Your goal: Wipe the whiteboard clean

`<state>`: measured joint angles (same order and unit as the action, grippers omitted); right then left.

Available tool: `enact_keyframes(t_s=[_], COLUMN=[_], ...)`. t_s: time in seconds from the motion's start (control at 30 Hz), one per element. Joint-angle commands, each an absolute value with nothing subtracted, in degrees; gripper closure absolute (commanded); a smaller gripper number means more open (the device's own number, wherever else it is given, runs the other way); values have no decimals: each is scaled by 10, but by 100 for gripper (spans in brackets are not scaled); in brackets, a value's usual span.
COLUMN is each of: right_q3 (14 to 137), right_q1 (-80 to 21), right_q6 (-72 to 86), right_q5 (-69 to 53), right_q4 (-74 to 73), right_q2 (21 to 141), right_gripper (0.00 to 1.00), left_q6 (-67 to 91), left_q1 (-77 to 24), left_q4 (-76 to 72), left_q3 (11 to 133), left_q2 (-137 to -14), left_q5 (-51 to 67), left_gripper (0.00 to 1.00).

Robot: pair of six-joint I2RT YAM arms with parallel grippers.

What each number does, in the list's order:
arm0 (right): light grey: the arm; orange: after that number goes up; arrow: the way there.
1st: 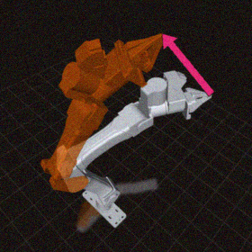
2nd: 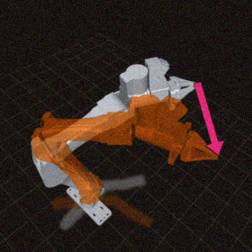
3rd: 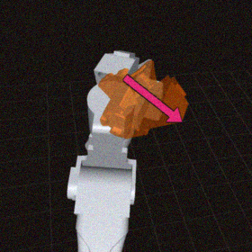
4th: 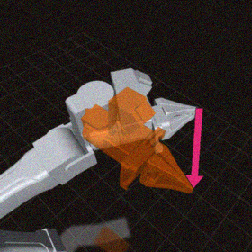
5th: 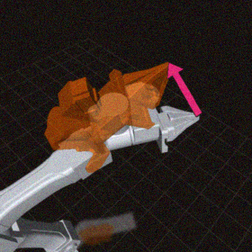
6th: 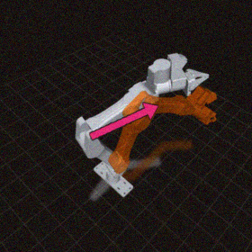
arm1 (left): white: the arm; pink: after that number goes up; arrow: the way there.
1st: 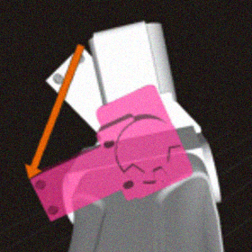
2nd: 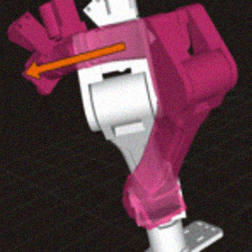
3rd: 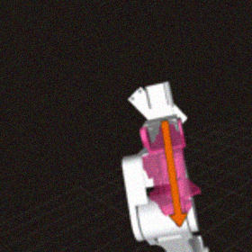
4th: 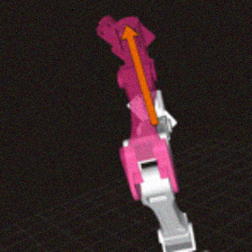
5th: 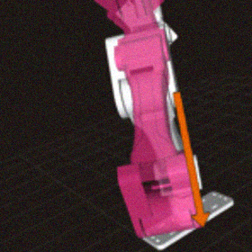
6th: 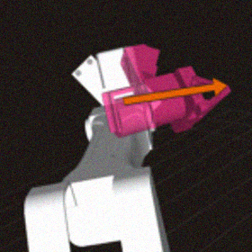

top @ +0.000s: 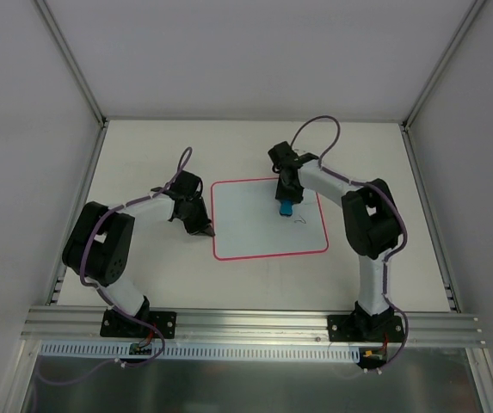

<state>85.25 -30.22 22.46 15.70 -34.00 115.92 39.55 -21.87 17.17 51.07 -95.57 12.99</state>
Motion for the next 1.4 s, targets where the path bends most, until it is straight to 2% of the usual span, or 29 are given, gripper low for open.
enact_keyframes(t_s=[0.0,0.1,0.27,0.67,0.9,1.07,1.37], right_q3=[885,928,930,736,725,738,779], right_q1=[-387,-433,-440,-266,-215,-228,-395], right_q6=[231,230,235,301,335,329,307], right_q5=[100,88,104,165,173,147,85], right_q4=[-382,-387,-389,-389,-394,-400,-387], right_q2=[1214,1240,1246,1110,1091,1107,1150], right_gripper=[100,100,100,100,100,100,100], left_q6=[381,379,383,388,389,392,395], left_q1=[-203,-193,-184,-172,-171,-171,-171], left_q4=[243,242,242,242,242,242,242], left_q3=[468,445,419,412,413,417,432], left_q2=[-946,-928,-912,-903,-902,-900,-907], left_q5=[81,80,77,76,77,83,88], left_gripper=[100,100,100,100,100,100,100])
